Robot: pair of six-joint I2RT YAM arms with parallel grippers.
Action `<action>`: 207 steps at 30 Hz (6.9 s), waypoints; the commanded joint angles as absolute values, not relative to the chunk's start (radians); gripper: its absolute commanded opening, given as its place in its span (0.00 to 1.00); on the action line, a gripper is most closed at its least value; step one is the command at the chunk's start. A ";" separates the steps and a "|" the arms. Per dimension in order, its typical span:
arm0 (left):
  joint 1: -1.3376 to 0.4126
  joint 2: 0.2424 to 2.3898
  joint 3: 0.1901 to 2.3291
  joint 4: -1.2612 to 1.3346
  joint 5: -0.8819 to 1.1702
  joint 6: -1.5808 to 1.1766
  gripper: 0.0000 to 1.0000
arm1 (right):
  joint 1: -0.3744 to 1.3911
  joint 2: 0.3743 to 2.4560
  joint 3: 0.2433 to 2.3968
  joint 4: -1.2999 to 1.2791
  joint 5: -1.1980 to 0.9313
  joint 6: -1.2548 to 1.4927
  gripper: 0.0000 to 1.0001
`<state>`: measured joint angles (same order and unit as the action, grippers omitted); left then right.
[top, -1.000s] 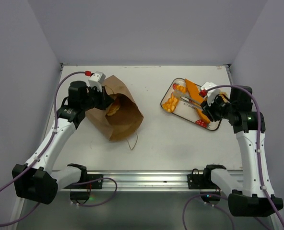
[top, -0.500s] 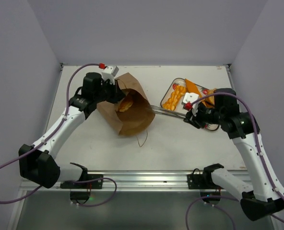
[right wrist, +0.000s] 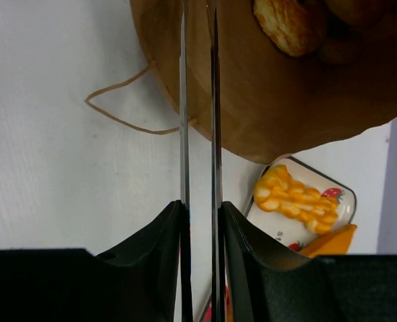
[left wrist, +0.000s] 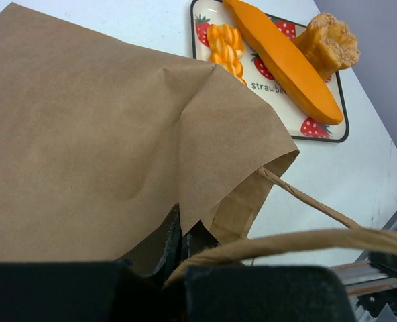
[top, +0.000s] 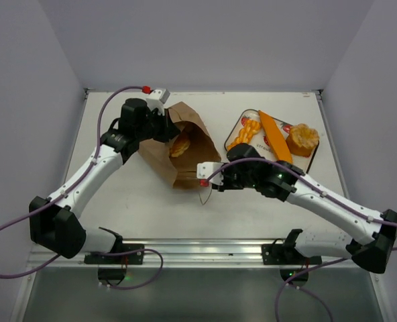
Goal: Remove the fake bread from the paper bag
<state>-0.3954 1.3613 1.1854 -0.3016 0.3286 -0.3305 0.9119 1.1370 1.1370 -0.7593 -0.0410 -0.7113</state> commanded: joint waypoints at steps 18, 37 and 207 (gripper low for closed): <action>-0.405 1.302 1.172 -0.299 0.327 -0.342 0.00 | 1.124 1.397 1.057 -0.322 0.600 -0.917 0.36; -0.405 1.298 1.158 -0.281 0.357 -0.357 0.00 | 1.149 1.499 1.068 -0.288 0.647 -0.963 0.44; -0.319 1.259 1.095 -0.305 0.279 -0.264 0.00 | 0.425 0.950 0.788 -0.624 0.241 -0.824 0.48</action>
